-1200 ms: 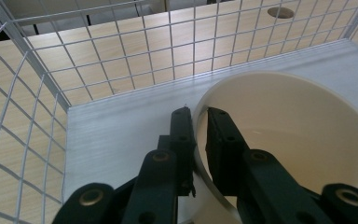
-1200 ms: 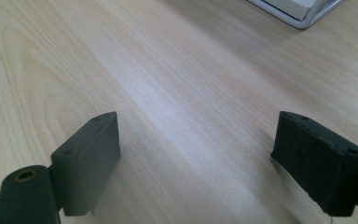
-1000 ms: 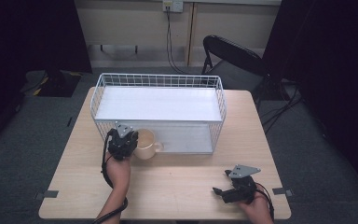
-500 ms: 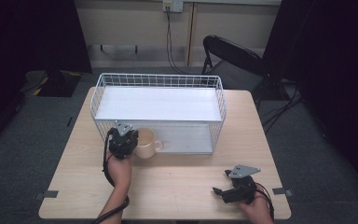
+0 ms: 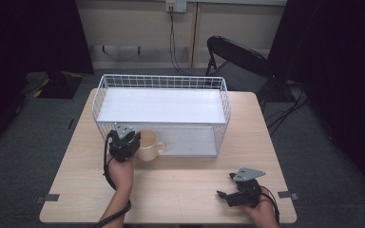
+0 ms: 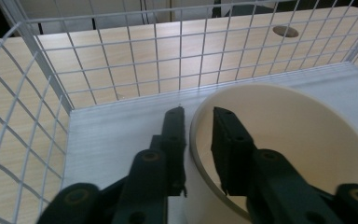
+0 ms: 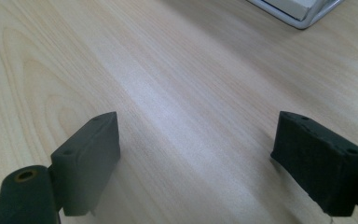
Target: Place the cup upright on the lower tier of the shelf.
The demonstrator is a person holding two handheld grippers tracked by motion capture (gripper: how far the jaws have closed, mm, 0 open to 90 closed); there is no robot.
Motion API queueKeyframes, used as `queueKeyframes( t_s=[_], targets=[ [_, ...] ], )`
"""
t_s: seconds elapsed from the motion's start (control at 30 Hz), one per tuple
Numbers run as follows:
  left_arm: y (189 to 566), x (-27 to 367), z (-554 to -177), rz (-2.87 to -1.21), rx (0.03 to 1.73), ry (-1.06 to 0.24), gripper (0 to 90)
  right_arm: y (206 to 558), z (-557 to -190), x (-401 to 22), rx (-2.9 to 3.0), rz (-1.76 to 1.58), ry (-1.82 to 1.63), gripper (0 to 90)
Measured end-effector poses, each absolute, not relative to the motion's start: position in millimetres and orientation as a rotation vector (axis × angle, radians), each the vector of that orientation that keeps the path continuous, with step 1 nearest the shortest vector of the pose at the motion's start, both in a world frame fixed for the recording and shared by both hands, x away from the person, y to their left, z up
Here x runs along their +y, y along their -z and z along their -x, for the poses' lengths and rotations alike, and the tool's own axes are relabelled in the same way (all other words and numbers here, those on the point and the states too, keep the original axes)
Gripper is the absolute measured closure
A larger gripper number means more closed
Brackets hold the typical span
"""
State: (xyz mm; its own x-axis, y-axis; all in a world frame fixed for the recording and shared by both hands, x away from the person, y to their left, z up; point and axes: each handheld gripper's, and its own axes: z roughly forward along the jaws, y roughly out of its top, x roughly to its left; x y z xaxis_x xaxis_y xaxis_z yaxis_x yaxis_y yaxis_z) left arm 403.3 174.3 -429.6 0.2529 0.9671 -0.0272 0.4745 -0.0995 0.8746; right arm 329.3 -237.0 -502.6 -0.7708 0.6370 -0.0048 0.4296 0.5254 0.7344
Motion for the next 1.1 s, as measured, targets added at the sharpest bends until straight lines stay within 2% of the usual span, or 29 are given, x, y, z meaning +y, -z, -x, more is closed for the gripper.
queueKeyframes(
  t_s=[0.37,0.53,0.67,1.1],
  targets=[
    [423.4,172.8,-396.0,-1.709,1.308,-0.720,42.0,502.6,-329.3,-237.0,2.495,-0.895,-1.089,14.1],
    [421.2,172.5,-390.6,-1.722,1.287,-0.698,32.0,502.6,-329.3,-237.0,2.495,-0.895,-1.089,14.1],
    [419.2,173.7,-385.6,-1.734,1.261,-0.678,28.3,502.6,-329.3,-237.0,2.495,-0.895,-1.089,14.1],
    [415.9,177.9,-366.7,-1.748,1.198,-0.622,25.6,502.6,-329.3,-237.0,2.495,-0.895,-1.089,14.1]
  ],
)
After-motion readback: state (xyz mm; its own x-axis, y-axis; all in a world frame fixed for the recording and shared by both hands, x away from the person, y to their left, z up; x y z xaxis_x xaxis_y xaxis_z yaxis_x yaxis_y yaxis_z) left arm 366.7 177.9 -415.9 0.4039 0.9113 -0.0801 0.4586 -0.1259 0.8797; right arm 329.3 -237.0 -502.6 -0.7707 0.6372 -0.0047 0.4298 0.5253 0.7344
